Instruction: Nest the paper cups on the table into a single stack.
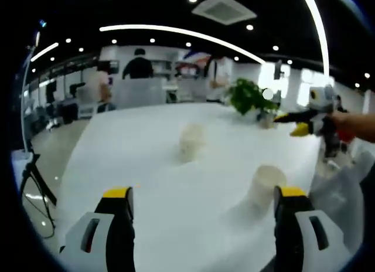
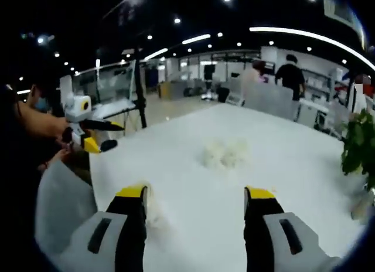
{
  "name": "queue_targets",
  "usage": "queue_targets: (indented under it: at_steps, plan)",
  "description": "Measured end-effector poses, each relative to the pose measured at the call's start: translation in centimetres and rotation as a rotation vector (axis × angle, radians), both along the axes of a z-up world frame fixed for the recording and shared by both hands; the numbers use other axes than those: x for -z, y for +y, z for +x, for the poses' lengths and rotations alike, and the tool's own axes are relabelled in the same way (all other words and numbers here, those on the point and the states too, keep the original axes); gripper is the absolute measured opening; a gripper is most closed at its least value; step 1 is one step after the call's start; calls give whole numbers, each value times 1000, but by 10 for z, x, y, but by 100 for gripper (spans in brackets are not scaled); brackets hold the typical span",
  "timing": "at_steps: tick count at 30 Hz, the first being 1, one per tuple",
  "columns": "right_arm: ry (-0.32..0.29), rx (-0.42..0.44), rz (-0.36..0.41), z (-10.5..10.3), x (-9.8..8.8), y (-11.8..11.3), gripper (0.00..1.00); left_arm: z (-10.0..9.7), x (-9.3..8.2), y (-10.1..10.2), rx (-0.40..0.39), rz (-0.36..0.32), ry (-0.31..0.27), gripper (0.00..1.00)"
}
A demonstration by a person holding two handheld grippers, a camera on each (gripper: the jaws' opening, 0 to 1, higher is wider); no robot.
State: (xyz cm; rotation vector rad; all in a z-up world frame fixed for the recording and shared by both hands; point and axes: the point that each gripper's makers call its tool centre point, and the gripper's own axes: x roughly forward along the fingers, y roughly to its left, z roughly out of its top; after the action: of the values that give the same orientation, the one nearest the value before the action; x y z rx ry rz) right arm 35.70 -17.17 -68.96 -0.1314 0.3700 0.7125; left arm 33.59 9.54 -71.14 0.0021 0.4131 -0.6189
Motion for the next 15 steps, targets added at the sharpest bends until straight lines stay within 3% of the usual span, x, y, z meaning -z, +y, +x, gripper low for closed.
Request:
queue_targets:
  at_steps: [3, 10, 12, 13, 15]
  plan:
    - [-14, 45, 35, -2, 3, -9, 73, -1, 1, 1, 0, -6, -11, 98]
    - [-41, 66, 1, -9, 17, -21, 88, -9, 11, 5, -15, -5, -18, 98]
    - [-46, 72, 0, -11, 21, -23, 93, -8, 10, 8, -32, 0, -47, 98]
    - [-45, 79, 3, -12, 23, -23, 96, -5, 4, 11, -49, 11, -99, 98]
    - [-38, 88, 2, -14, 27, -23, 99, -6, 4, 11, -48, -1, -94, 98]
